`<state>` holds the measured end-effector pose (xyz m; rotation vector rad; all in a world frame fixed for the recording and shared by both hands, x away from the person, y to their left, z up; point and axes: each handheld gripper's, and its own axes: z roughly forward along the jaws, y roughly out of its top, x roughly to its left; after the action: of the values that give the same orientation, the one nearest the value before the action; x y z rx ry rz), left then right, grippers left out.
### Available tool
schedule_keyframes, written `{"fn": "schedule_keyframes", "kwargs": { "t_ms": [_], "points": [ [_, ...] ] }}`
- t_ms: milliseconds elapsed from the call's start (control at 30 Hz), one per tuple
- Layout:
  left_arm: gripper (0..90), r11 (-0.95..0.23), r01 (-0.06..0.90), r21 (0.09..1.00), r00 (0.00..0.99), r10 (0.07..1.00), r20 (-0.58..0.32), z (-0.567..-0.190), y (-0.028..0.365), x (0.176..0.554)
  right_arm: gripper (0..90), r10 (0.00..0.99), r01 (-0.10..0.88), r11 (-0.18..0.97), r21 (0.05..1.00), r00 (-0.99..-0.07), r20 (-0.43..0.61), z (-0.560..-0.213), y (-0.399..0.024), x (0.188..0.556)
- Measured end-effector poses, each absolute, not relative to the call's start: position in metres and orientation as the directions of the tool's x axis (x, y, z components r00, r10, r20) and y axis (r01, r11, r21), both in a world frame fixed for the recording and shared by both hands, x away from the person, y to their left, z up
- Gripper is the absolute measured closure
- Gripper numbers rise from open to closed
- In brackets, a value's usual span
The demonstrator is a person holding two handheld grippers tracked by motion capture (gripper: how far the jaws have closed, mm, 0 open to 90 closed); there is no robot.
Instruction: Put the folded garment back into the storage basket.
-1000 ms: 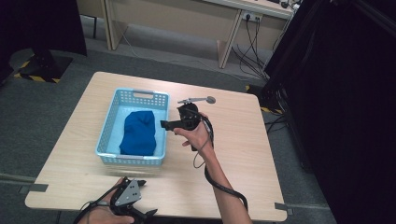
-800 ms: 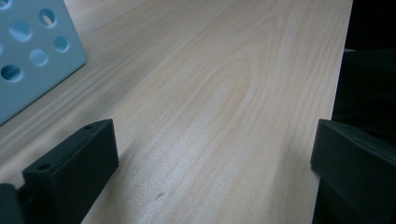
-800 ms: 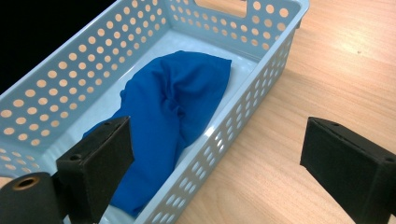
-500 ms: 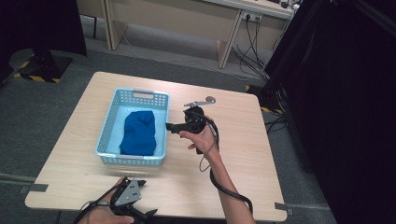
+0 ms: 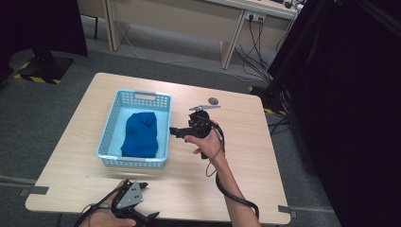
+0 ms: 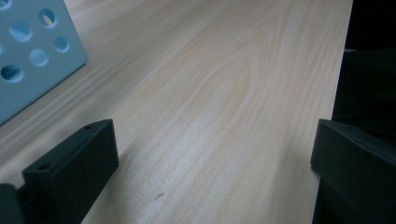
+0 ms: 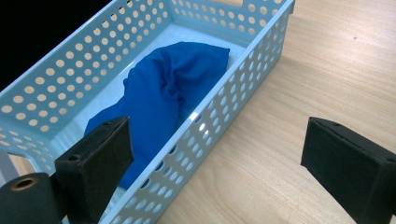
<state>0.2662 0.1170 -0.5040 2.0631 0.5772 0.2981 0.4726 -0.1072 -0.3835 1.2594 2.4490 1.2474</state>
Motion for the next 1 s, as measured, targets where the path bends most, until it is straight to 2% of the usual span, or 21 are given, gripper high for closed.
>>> {"fn": "schedule_keyframes", "kwargs": {
  "t_ms": [800,1000],
  "points": [
    [0.1,-0.452,0.264,0.852,0.861,0.509,0.003,-0.504,0.117,0.267,9.4,0.742,0.625,0.308,0.717,-0.63,0.23,-0.392,-0.14,0.462],
    [0.1,-0.444,0.281,0.851,0.864,0.504,-0.022,-0.504,0.116,0.266,9.4,0.739,0.625,0.305,0.719,-0.631,0.235,-0.396,-0.147,0.458]
  ]
}}
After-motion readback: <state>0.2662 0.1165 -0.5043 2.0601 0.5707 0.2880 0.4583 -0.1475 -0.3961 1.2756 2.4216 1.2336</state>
